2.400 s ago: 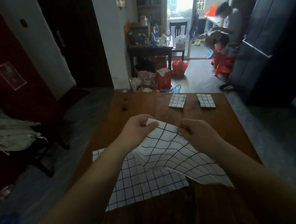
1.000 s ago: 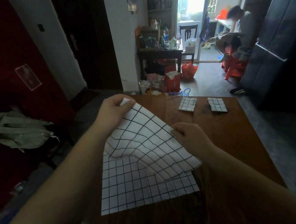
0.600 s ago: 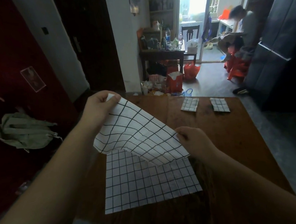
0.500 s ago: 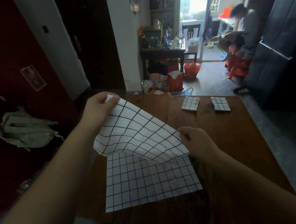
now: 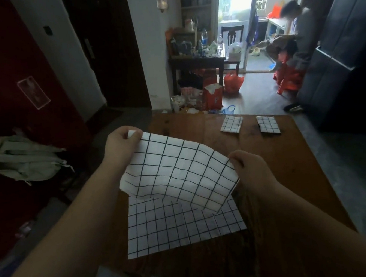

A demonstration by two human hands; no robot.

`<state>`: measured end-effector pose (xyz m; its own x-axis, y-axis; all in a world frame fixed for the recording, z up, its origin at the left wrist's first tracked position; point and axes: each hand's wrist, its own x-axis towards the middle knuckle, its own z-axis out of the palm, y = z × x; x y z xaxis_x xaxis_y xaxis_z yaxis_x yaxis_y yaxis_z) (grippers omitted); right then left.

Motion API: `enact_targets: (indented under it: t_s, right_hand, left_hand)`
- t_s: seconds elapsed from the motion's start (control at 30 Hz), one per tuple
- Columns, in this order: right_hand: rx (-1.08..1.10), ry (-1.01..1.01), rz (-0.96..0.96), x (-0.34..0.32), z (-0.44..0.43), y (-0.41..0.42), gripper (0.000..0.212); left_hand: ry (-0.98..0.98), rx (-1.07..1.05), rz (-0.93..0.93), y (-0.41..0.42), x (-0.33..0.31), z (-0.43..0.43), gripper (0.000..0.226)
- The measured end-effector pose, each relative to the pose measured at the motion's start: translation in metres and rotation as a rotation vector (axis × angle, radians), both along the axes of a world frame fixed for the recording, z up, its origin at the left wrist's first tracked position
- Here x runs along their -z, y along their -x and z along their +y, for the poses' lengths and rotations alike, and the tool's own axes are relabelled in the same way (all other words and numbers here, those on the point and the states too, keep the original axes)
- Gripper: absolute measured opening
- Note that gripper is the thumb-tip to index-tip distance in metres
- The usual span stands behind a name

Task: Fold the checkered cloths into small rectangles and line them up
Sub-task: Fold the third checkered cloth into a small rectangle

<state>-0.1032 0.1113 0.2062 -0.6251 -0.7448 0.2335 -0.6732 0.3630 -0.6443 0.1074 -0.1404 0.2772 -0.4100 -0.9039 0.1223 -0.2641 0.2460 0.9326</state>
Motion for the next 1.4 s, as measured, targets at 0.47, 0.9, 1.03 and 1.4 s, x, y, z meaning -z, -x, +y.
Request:
enact_targets:
  t_s: [0.47,0.9,1.03,1.4]
  right_hand:
    - [0.038,0.228,-0.342,-0.030,0.001,-0.005,0.017]
    - [0.116,0.376,-0.730,-0.038,0.016,-0.001,0.032]
    - [0.130,0.407,-0.819,-0.036,0.021,0.005,0.035]
    - [0.194,0.325,-0.754,-0.032,0.027,0.030,0.040]
  left_hand:
    - [0.216,0.237,-0.451,0.025,0.031,0.002,0.019]
    - [0.166,0.632,-0.524,0.067,0.041,0.035,0.043]
    - [0.149,0.767,-0.445,0.083,0.040,0.050,0.033]
    - [0.247,0.776,-0.330,0.110,0.036,0.069,0.019]
